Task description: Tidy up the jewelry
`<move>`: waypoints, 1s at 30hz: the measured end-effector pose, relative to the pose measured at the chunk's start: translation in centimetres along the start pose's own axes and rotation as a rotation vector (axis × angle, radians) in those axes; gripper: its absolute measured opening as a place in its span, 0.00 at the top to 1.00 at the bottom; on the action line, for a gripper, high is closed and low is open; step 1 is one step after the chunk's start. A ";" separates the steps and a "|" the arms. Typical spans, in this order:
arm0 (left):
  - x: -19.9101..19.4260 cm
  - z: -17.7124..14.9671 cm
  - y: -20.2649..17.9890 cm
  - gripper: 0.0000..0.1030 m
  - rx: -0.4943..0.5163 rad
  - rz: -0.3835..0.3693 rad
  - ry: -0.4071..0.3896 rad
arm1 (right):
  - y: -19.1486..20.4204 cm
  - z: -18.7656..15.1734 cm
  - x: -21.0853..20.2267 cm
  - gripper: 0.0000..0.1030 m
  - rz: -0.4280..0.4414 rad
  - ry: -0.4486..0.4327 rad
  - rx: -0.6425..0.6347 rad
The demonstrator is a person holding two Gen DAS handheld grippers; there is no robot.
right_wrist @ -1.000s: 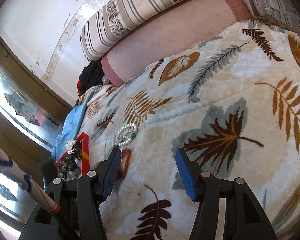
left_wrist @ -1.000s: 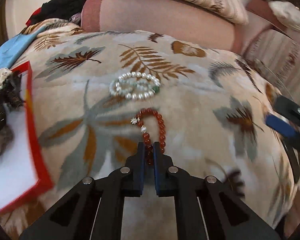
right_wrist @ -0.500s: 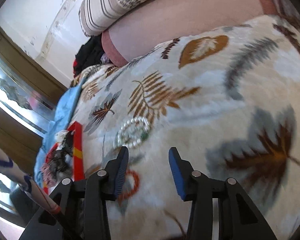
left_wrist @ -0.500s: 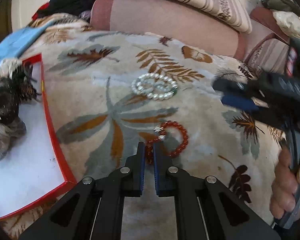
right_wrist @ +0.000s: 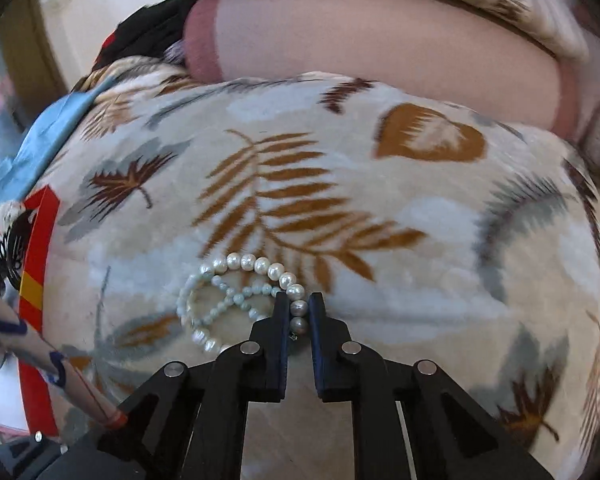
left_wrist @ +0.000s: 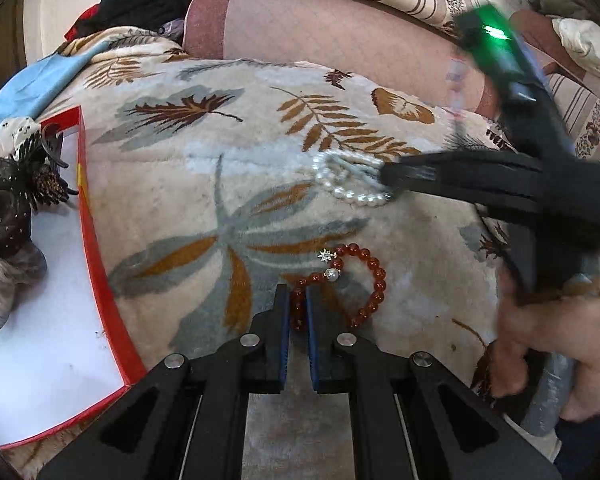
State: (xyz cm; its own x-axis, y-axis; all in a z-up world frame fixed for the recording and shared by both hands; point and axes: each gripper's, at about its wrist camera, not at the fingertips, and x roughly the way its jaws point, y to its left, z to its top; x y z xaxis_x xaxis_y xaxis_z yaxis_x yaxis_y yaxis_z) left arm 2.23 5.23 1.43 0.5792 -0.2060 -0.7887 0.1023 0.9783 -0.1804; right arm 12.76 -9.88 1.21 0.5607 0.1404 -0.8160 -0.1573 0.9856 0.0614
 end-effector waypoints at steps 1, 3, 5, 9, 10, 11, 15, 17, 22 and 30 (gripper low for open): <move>0.0 0.0 -0.1 0.93 0.005 0.002 -0.002 | -0.9 -0.6 -0.9 0.91 -0.014 -0.019 0.016; -0.1 -0.1 -0.3 0.93 0.009 -0.003 -0.006 | -2.5 -1.8 -3.3 0.91 0.014 -0.048 0.054; -0.1 -0.1 -0.5 0.93 0.012 -0.006 -0.011 | -3.7 -3.2 -6.2 0.91 0.061 -0.089 0.089; -0.1 -0.1 -0.9 0.93 0.025 -0.016 -0.021 | -6.0 -6.2 -11.9 0.90 0.201 -0.203 0.157; -0.1 -0.1 -1.1 0.93 0.032 -0.016 -0.025 | -6.7 -7.0 -12.9 0.90 0.264 -0.229 0.186; -0.2 -0.1 -1.2 0.93 0.037 -0.019 -0.029 | -7.1 -7.4 -13.4 0.90 0.289 -0.242 0.200; -0.5 -0.2 -1.7 0.93 0.064 -0.024 -0.050 | -8.4 -8.1 -13.5 0.90 0.393 -0.282 0.257; -0.6 -0.2 -1.9 0.93 0.071 -0.026 -0.055 | -8.4 -7.9 -13.1 0.90 0.422 -0.284 0.275; -0.6 0.0 -2.0 0.93 0.072 -0.030 -0.058 | -8.0 -7.7 -16.3 0.90 0.565 -0.400 0.224; -0.2 0.0 -1.7 0.93 0.061 -0.033 -0.040 | -8.5 -7.5 -12.2 0.90 0.340 -0.262 0.250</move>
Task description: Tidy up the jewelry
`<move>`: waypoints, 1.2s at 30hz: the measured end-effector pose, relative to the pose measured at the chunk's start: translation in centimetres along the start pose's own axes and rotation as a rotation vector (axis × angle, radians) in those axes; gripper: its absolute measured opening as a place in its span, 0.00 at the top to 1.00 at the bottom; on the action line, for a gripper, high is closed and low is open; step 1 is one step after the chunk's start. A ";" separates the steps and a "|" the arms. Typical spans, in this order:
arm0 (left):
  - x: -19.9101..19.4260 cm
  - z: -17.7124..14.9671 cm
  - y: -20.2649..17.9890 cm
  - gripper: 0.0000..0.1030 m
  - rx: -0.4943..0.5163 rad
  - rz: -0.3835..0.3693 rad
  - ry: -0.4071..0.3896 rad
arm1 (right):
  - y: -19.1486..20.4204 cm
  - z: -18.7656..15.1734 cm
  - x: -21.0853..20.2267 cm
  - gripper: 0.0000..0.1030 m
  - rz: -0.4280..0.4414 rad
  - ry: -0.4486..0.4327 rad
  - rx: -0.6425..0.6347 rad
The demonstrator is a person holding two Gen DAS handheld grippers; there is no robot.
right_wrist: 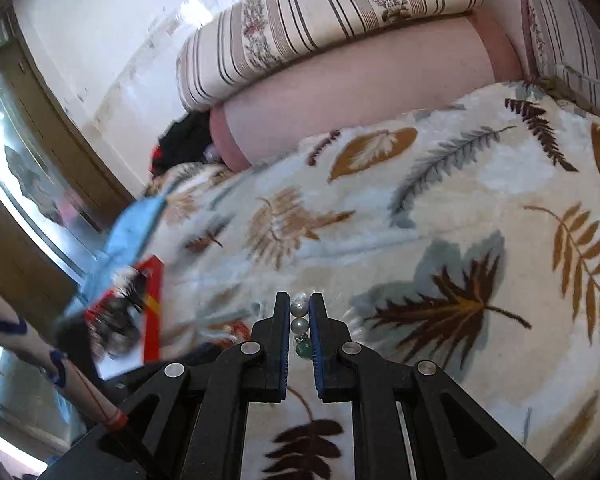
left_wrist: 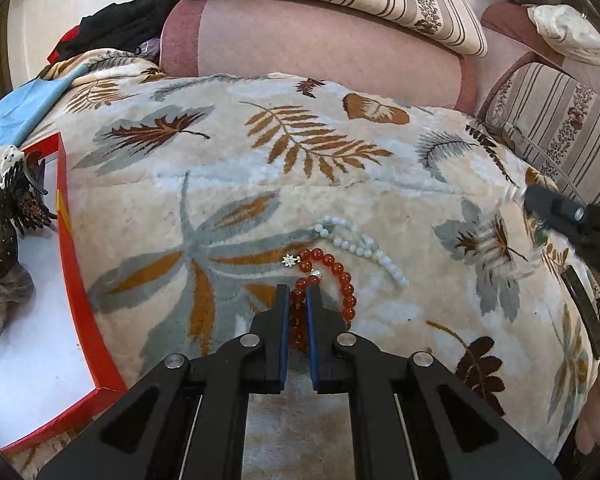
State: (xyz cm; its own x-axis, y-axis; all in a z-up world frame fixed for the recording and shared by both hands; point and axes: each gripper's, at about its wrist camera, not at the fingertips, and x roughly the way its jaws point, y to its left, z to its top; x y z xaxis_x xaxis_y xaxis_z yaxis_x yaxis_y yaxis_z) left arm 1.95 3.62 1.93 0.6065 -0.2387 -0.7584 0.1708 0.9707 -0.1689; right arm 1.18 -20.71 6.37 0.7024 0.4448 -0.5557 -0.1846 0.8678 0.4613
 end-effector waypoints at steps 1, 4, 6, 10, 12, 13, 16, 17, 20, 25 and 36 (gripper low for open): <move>0.0 0.0 0.0 0.93 0.002 0.000 -0.003 | 0.3 0.2 -0.3 0.90 -0.005 -0.016 -0.016; 0.0 0.0 0.1 0.93 -0.001 -0.003 -0.003 | 0.4 0.2 -0.5 0.90 0.019 -0.034 0.000; -0.1 0.0 0.1 0.93 0.001 -0.004 -0.005 | 0.4 0.0 -0.3 0.90 0.028 -0.023 0.001; -0.9 0.0 -0.5 0.93 0.034 0.007 -0.043 | 0.4 -0.4 -0.2 0.90 0.060 -0.011 0.001; -1.3 0.1 -0.9 0.93 0.056 0.017 -0.064 | 0.9 -0.6 0.0 0.90 0.068 -0.005 -0.017; -1.5 0.1 -1.2 0.93 0.068 0.020 -0.072 | 1.1 -0.7 0.3 0.90 0.074 0.002 -0.024; -1.6 0.0 -1.7 0.93 0.094 0.029 -0.082 | 1.5 -1.0 0.4 0.90 0.076 0.007 -0.042; -1.6 0.1 -1.7 0.93 0.099 0.030 -0.083 | 1.6 -1.0 0.4 0.90 0.079 0.008 -0.045; -1.7 0.0 -1.9 0.93 0.111 0.032 -0.089 | 1.5 -1.1 0.4 0.90 0.085 0.007 -0.043; -2.0 0.1 -2.1 0.93 0.125 0.041 -0.101 | 1.6 -1.1 0.6 0.90 0.089 0.013 -0.044; -5.5 2.0 0.1 0.93 0.081 -0.005 -0.184 | 1.8 -1.2 0.4 0.90 0.094 0.003 -0.043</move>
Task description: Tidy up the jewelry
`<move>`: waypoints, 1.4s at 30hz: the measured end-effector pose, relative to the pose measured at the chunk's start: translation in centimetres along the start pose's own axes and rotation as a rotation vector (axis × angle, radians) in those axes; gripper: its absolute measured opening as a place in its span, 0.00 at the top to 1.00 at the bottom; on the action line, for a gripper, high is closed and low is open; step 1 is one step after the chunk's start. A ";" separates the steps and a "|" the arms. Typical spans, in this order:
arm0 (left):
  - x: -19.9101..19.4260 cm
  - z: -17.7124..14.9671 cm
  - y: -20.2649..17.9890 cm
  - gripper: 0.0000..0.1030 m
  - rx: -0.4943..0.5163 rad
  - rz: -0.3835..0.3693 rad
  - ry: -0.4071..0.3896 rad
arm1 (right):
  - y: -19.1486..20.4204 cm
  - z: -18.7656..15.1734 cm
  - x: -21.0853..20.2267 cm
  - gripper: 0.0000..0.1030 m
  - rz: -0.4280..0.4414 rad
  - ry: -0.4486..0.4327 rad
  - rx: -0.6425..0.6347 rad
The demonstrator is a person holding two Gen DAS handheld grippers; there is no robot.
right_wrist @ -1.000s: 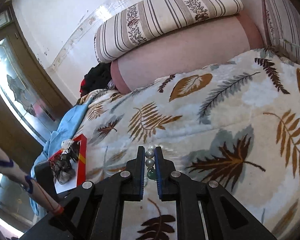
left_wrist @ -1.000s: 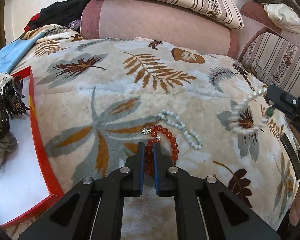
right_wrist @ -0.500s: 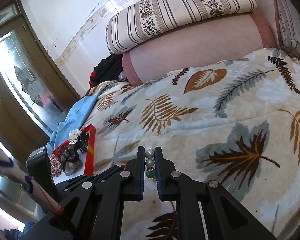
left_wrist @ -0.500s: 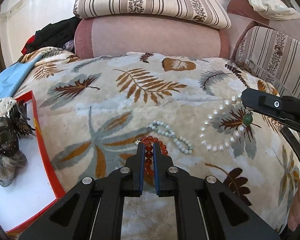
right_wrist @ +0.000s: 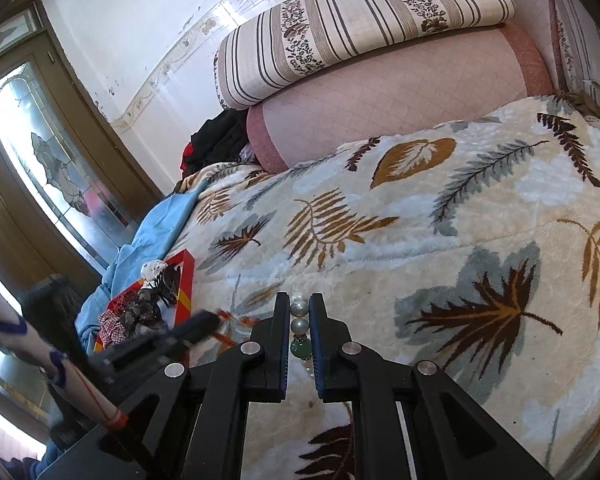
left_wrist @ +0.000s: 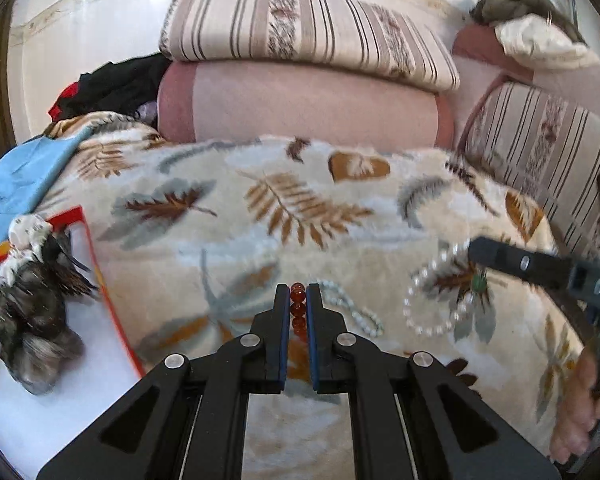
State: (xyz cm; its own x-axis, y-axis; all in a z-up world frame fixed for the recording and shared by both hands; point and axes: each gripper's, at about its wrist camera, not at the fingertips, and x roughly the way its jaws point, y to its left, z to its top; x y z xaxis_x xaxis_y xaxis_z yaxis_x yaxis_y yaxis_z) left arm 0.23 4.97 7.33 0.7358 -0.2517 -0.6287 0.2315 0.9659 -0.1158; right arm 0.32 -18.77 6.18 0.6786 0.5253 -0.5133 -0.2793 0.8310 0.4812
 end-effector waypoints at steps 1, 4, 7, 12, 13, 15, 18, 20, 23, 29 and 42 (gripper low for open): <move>-0.4 0.3 0.5 0.93 -0.007 0.001 -0.009 | 0.0 0.1 -0.1 0.90 0.003 -0.001 -0.001; -0.9 0.9 2.0 0.93 -0.046 -0.011 -0.012 | 0.2 0.2 -0.3 0.90 0.008 -0.004 -0.005; 0.3 0.9 3.1 0.93 -0.097 -0.083 0.073 | 0.2 0.2 -0.3 0.90 0.013 -0.004 0.001; 2.1 0.1 3.1 0.93 -0.112 -0.097 0.141 | 0.1 0.4 -0.4 0.90 0.026 -0.003 0.006; 2.3 0.0 2.9 0.91 -0.096 -0.082 0.144 | 0.2 0.4 -0.5 0.90 0.028 -0.004 0.005; 2.8 -0.2 2.9 0.60 -0.089 -0.063 0.166 | 0.3 0.4 -0.5 0.90 0.029 -0.008 0.003; 2.8 -0.4 3.1 0.55 -0.098 -0.052 0.164 | 0.2 0.4 -0.6 0.90 0.033 -0.004 0.008; 2.9 -0.5 3.2 0.55 -0.092 -0.042 0.171 | 0.1 0.5 -0.7 0.90 0.037 -0.008 0.014; 3.8 -1.0 2.6 0.55 -0.074 -0.062 0.215 | 0.1 0.6 -1.0 0.90 0.047 -0.013 0.018; 5.9 -2.5 0.4 0.70 0.049 0.017 0.277 | 0.4 0.5 -1.0 0.90 0.058 -0.007 0.015; 2.2 -0.5 0.3 1.00 0.032 -0.004 0.082 | 0.6 0.6 -1.1 0.90 0.067 -0.017 0.009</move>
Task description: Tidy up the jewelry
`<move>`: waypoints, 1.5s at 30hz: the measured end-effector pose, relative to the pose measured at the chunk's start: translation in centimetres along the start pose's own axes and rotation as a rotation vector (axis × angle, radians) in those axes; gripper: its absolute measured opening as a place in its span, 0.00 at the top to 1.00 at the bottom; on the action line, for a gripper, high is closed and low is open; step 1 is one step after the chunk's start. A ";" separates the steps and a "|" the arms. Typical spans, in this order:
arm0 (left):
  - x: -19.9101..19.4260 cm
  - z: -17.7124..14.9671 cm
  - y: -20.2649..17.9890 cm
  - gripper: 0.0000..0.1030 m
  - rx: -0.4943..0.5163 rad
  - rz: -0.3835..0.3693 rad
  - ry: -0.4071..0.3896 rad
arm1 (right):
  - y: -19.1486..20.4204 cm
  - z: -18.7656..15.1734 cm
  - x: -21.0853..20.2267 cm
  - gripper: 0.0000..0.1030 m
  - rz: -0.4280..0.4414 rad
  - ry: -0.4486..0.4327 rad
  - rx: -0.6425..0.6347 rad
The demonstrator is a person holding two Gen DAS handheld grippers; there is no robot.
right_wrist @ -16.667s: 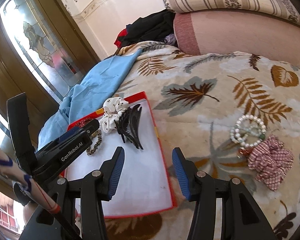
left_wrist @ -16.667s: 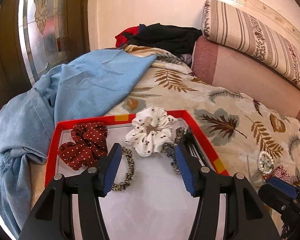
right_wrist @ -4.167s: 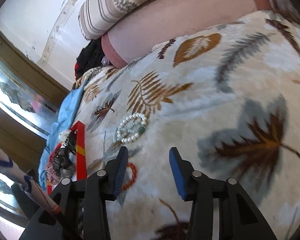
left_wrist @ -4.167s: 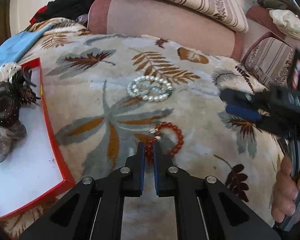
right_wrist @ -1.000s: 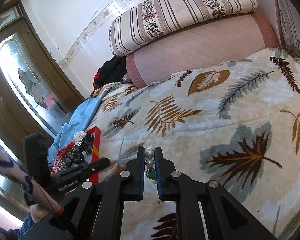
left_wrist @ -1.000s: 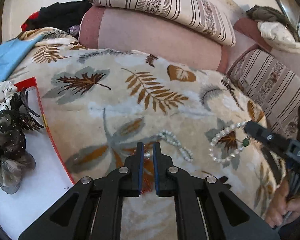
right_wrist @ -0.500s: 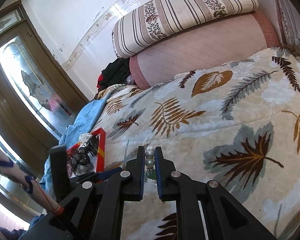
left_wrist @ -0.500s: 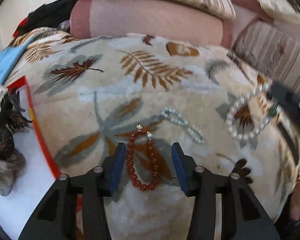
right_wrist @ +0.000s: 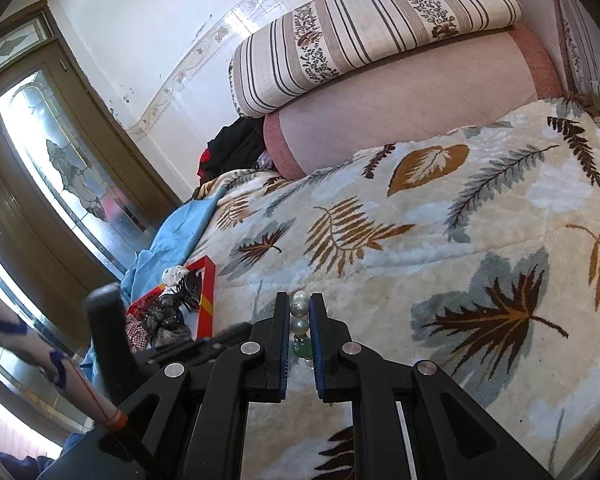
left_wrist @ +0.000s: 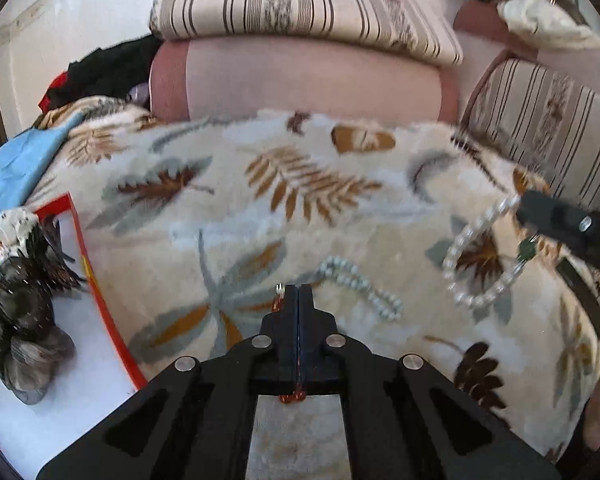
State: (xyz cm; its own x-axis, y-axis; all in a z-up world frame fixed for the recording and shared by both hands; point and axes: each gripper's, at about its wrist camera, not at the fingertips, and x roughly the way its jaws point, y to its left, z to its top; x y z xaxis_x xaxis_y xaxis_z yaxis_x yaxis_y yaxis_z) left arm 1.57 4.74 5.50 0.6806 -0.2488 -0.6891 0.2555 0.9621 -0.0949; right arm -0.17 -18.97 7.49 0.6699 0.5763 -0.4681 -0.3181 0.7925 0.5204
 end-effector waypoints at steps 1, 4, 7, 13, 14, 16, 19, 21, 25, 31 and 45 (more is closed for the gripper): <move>-0.4 0.2 0.1 1.00 -0.007 -0.005 -0.014 | 0.0 0.0 0.0 0.90 0.003 0.000 0.000; -0.1 0.5 0.2 1.00 -0.004 -0.016 0.012 | 0.1 -0.1 0.0 0.90 0.004 0.001 -0.004; 1.5 -0.1 1.2 1.00 -0.078 -0.040 0.110 | 0.2 -0.1 0.1 0.90 0.001 0.003 -0.001; 2.7 -1.0 0.8 0.49 -0.060 0.001 0.152 | 0.1 -0.2 0.2 0.90 0.005 0.009 0.002; 2.9 -1.1 0.6 0.50 -0.047 0.013 0.154 | 0.2 -0.2 0.3 0.90 0.006 0.009 0.002; 4.1 -1.7 0.2 0.65 -0.018 0.037 0.196 | 0.1 -0.2 0.3 0.90 0.006 0.009 0.005; 4.7 -2.0 -0.8 0.80 0.048 0.094 0.168 | 0.0 -0.2 0.2 0.90 0.011 0.010 0.011; 4.8 -1.9 -1.2 0.87 0.066 0.113 0.155 | 0.1 -0.2 0.3 0.90 0.012 0.010 0.010; 2.9 -1.2 -0.5 0.87 0.019 0.071 0.060 | -0.1 -0.2 0.1 0.90 0.012 0.010 0.014; 1.0 -0.1 -0.2 0.87 -0.014 0.038 -0.014 | -0.1 -0.2 -0.1 0.90 0.014 0.000 0.012; -0.8 0.4 -0.2 0.87 -0.007 0.060 -0.061 | 0.5 -0.2 -0.2 0.90 0.029 0.000 -0.003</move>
State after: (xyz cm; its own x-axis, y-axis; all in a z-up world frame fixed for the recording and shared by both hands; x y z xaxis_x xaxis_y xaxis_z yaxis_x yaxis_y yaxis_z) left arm 1.23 4.76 6.38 0.7352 -0.1972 -0.6485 0.2089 0.9761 -0.0600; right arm -0.59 -18.70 7.72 0.6601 0.5991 -0.4531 -0.3391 0.7760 0.5319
